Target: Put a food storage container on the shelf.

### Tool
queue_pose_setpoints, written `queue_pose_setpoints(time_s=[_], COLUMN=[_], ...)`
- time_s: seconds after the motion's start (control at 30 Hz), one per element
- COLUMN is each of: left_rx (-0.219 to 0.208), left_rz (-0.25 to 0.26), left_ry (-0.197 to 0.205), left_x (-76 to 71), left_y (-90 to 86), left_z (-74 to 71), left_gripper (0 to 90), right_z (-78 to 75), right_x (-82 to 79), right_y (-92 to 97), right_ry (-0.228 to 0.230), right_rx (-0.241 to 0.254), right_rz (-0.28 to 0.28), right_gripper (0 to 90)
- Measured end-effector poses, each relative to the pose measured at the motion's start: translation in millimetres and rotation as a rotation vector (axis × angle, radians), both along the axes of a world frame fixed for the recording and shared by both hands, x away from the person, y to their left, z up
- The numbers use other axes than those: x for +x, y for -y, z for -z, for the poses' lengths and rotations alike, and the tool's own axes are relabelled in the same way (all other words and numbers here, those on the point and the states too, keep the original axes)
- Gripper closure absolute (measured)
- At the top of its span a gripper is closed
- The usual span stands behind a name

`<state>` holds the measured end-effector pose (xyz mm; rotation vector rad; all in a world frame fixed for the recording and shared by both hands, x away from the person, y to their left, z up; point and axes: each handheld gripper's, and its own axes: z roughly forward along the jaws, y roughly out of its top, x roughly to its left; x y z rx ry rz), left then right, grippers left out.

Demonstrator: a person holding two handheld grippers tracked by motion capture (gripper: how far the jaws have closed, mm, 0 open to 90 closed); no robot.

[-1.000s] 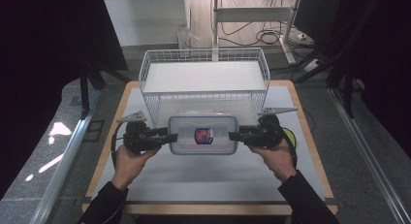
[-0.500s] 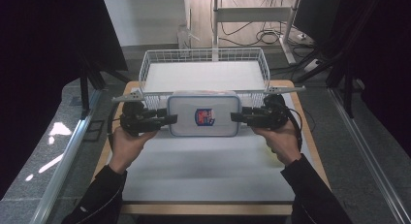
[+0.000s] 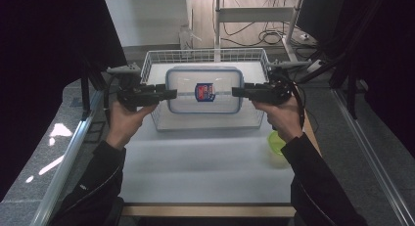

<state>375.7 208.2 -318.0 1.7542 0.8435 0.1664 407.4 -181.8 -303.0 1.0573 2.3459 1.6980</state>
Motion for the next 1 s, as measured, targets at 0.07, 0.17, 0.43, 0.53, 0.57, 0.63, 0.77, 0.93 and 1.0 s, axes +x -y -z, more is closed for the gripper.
queue_pose_setpoints(time_s=[0.07,0.17,0.43,0.53,0.57,0.63,0.77,0.93,1.0], left_rx=[-0.003,-0.007,-0.025,-0.032,-0.034,-0.036,-0.049,-0.054,-0.057], left_rz=[-0.003,-0.004,-0.016,-0.019,-0.020,-0.024,-0.028,-0.035,-0.036], left_ry=[0.004,0.005,0.007,0.002,-0.002,-0.005,-0.018,-0.050,-0.054], left_x=[4.6,9.3,28.1,35.8,38.4,43.5,53.8,67.4,68.7], left_y=[-1.7,-3.2,-5.8,-5.4,-5.1,-4.7,-4.5,-2.8,-2.7], left_z=[-5.2,-10.0,-20.8,-20.9,-20.6,-20.0,-17.2,-8.5,-7.1], left_gripper=[52.6,52.6,52.5,52.5,52.5,52.5,52.5,52.4,52.4], right_z=[-5.1,-10.1,-20.1,-20.0,-19.7,-19.5,-18.9,-15.7,-15.1], right_x=[5.0,9.5,32.0,40.8,43.9,52.3,60.4,74.5,76.1], right_y=[-1.7,-3.3,-6.3,-5.5,-5.4,-4.9,-5.3,-6.0,-5.9], right_ry=[0.006,0.004,0.000,-0.015,-0.017,-0.026,-0.035,-0.051,-0.055], right_rx=[0.004,0.010,0.037,0.048,0.053,0.058,0.062,0.057,0.056], right_rz=[0.001,0.005,0.011,0.014,0.015,0.024,0.032,0.052,0.056], right_gripper=[49.6,49.6,49.4,49.3,49.3,49.1,49.0,48.6,48.6])
